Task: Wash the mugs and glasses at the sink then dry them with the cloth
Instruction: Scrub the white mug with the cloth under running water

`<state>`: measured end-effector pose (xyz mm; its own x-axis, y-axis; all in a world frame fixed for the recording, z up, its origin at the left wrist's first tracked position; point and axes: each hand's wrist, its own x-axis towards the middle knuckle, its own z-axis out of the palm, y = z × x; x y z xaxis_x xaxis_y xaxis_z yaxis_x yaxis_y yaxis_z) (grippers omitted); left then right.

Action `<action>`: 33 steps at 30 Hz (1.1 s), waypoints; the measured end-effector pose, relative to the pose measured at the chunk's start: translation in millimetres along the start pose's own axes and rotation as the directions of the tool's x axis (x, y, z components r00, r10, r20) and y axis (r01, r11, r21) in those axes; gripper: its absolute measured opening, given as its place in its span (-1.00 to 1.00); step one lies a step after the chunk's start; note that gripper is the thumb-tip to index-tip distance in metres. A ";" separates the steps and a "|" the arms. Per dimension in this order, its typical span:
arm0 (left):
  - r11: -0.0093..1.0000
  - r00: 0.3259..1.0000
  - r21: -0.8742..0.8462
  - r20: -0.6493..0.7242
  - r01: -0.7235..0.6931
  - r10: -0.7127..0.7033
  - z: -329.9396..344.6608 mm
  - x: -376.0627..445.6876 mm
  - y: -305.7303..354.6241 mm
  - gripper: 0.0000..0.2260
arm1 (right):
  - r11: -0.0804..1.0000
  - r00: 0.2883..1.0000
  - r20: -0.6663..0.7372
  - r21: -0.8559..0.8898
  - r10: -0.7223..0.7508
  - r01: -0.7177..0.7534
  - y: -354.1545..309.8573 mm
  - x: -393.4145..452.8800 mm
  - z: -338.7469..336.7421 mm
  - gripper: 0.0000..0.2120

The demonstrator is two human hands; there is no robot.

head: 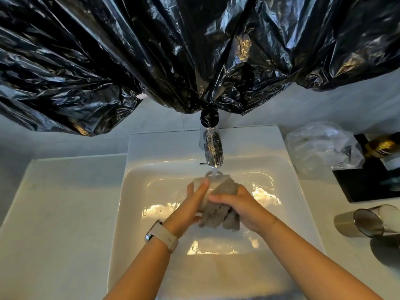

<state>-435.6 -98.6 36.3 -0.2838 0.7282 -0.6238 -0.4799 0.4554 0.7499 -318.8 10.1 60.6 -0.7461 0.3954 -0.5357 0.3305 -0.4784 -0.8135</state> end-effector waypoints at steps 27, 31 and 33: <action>0.997 0.976 0.000 -0.204 -0.075 0.073 -17.0 4.2 -4.5 -0.46 | 0.989 0.999 0.046 -0.142 -0.026 0.032 -7.7 29.7 22.4 -0.83; 0.990 0.993 -0.126 -0.090 0.066 -0.077 -32.7 5.1 14.6 -0.45 | 0.915 0.991 0.132 -0.397 -0.027 0.078 -9.5 32.2 17.5 -0.57; 0.983 0.989 -0.142 -0.076 0.117 -0.129 -33.7 3.9 23.2 -0.49 | 0.908 0.990 0.138 -0.409 -0.036 0.090 -8.0 33.5 15.8 -0.54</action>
<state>-475.8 -102.5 43.9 -0.2814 0.6224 -0.7303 -0.6232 0.4602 0.6323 -355.6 14.8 52.7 -0.8301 0.3006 -0.4696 0.4694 -0.0779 -0.8796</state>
